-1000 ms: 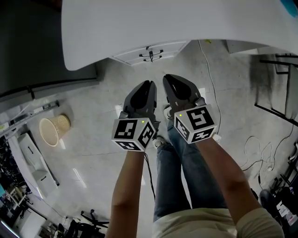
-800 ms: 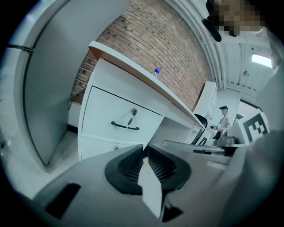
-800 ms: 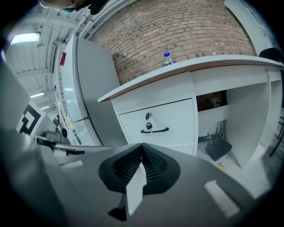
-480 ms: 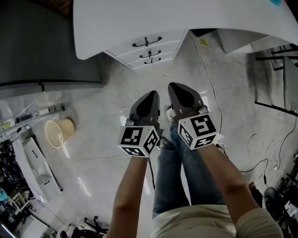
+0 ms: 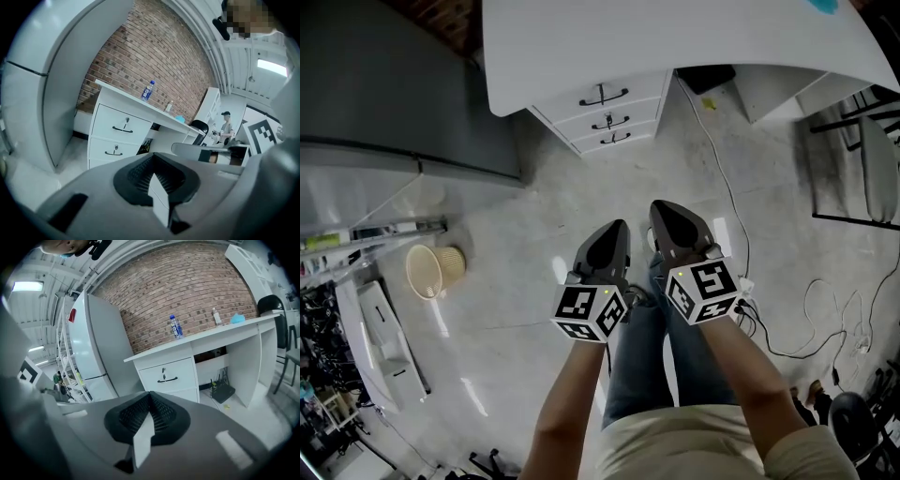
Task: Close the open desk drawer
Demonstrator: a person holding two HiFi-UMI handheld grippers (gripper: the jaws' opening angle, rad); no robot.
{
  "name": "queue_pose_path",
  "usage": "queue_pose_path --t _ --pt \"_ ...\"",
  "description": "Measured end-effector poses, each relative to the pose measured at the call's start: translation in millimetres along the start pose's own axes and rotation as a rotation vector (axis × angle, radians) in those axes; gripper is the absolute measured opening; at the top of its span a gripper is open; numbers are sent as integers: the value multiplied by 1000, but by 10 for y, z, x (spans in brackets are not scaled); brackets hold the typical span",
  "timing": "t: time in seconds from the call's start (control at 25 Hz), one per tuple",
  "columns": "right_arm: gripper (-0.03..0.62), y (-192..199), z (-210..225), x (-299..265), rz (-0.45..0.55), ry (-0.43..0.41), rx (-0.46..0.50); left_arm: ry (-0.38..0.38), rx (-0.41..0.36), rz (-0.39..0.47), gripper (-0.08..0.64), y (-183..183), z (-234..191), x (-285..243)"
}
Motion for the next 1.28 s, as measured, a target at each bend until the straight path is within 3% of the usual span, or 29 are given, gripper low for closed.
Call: queue_pose_path --t 0.64,1.28 --pt "3 -617 -837 1081 -25 -42 27 -1 -9 8 -3 -389 649 1093" --pt "3 -1219 -1520 1726 -14 -115 150 19 -76 -9 -3 -879 1077 1882"
Point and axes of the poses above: the fingertips, and each gripper's own axes: x backward along the fingers, z to its right, y out of its underside, the point moved 6 cm from there along x, backward along the fingers, and after that the axes turned 7 degrees about -y, right-handed, at the moved point
